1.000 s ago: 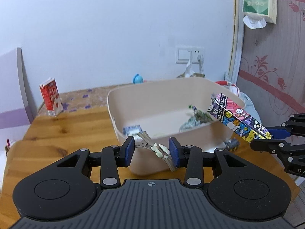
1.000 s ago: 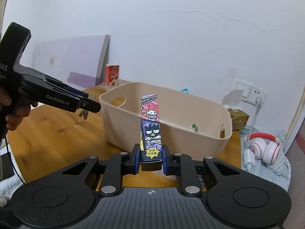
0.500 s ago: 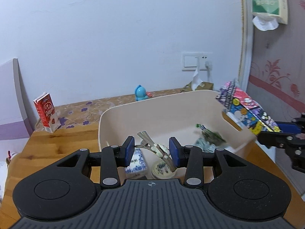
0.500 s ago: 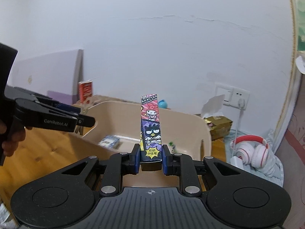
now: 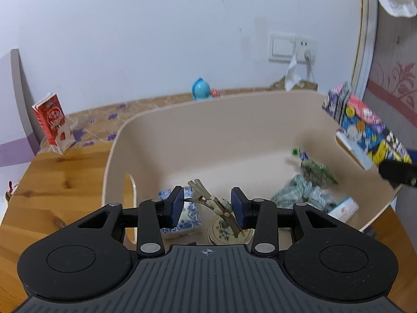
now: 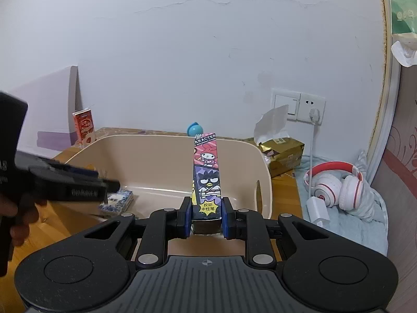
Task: Organize objects
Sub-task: 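Lift both items over the bin and open both tools to drop them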
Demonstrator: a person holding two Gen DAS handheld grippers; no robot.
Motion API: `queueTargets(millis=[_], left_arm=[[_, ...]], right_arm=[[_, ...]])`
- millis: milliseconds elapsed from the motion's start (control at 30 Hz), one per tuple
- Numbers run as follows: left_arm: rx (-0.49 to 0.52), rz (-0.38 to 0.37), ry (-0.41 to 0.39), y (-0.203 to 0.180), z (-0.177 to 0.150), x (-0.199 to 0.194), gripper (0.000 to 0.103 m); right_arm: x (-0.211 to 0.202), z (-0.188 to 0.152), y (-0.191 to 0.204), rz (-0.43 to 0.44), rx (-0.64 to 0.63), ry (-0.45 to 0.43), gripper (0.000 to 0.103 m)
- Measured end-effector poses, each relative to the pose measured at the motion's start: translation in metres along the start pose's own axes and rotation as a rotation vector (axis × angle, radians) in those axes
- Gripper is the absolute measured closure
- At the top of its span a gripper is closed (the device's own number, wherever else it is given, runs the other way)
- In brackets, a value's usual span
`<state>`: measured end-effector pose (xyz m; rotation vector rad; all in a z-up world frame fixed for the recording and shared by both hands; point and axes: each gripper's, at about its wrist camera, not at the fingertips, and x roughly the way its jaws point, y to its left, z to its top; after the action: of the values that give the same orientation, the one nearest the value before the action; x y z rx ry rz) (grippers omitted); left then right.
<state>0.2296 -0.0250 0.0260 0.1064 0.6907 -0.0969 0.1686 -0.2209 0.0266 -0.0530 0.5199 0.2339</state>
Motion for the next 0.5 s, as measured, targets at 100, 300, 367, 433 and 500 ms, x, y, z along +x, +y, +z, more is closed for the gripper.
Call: queueTargets(millis=[100, 300, 367, 433, 500], left_arm=[[0.000, 0.005, 0.022, -0.001, -0.001, 0.006, 0.062], [-0.012, 0.000, 0.065, 0.000, -0.002, 0.014, 0.062], [-0.012, -0.002, 0.064, 0.001, -0.002, 0.014, 0.062], [-0.012, -0.001, 0.064, 0.001, -0.002, 0.014, 0.062], [-0.010, 0.001, 0.064, 0.000, -0.002, 0.014, 0.062]], right_arm=[[0.006, 0.003, 0.001, -0.006, -0.013, 0.011, 0.082], [0.020, 0.011, 0.007, -0.006, -0.046, 0.041, 0.082], [0.024, 0.011, 0.009, -0.004, -0.057, 0.052, 0.082], [0.029, 0.011, 0.011, -0.002, -0.061, 0.064, 0.082], [0.034, 0.011, 0.011, 0.003, -0.056, 0.074, 0.082]])
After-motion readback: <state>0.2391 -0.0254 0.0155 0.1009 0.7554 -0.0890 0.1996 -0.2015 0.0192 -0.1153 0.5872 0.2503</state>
